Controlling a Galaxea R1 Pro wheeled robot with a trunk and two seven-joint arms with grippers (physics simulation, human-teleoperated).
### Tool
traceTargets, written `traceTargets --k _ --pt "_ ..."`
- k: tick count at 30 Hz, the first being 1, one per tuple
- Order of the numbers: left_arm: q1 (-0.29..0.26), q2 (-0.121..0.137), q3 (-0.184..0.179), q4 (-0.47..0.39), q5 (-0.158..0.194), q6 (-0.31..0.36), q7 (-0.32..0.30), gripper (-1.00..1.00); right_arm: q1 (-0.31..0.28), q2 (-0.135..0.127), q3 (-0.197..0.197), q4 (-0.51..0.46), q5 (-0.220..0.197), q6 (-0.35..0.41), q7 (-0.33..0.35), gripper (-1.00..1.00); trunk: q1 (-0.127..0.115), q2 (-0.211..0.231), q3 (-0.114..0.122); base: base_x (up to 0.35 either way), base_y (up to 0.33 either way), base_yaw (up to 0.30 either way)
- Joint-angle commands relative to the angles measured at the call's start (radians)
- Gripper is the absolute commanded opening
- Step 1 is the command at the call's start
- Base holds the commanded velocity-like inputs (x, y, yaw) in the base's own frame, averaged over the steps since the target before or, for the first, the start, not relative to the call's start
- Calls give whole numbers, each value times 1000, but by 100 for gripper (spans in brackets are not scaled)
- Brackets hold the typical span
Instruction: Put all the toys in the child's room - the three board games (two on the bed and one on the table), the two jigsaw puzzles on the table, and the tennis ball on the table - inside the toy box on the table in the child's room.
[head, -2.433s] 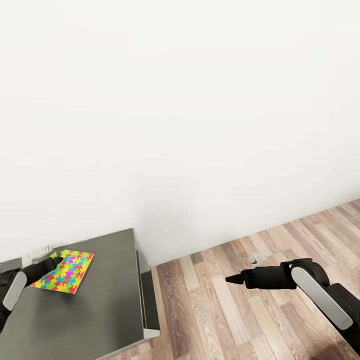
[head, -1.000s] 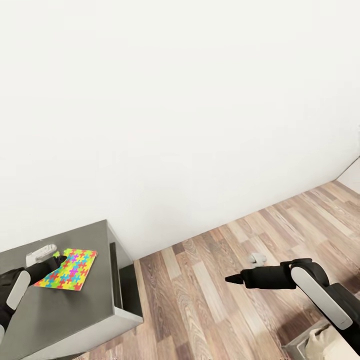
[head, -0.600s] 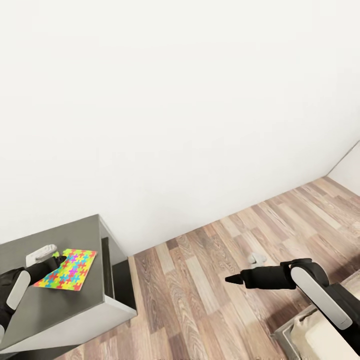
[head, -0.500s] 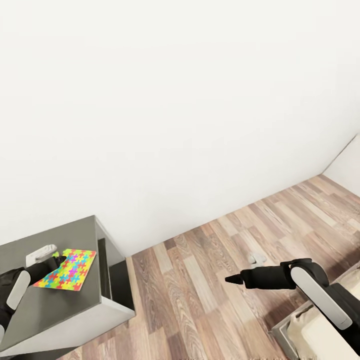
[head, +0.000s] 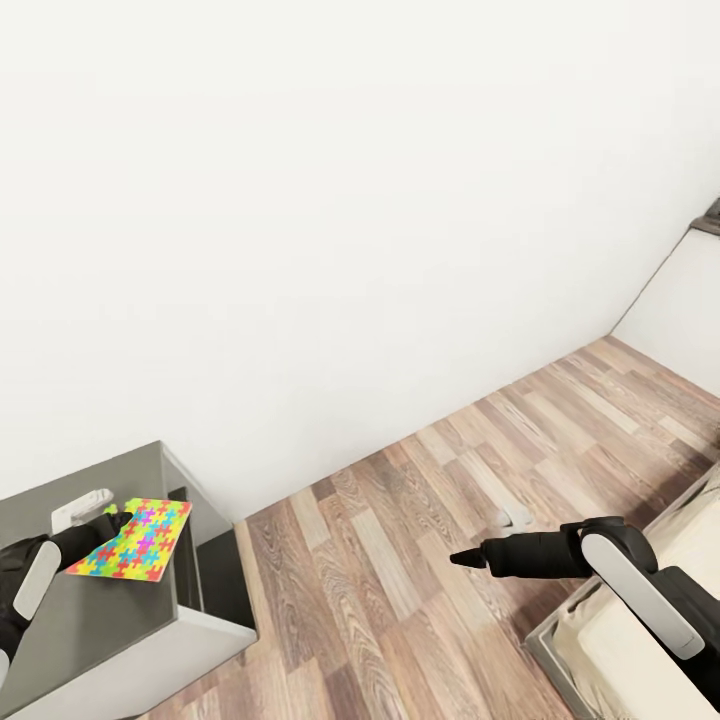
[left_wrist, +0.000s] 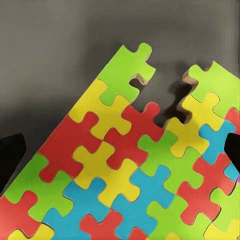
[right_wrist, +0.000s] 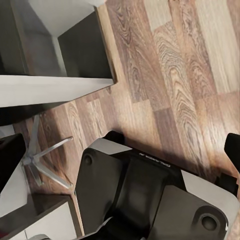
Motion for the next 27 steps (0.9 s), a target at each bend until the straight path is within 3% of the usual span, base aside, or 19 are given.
traceTargets --k 1,27 --pt "0 -1 2 74 14 7 -7 100 -1 -1 1 0 11 2 10 100 1 -1 -2 -2 -2 -45" --pt "0 -6 3 74 13 7 -7 100 -1 1 2 7 10 -1 11 100 1 -1 -2 0 0 -10"
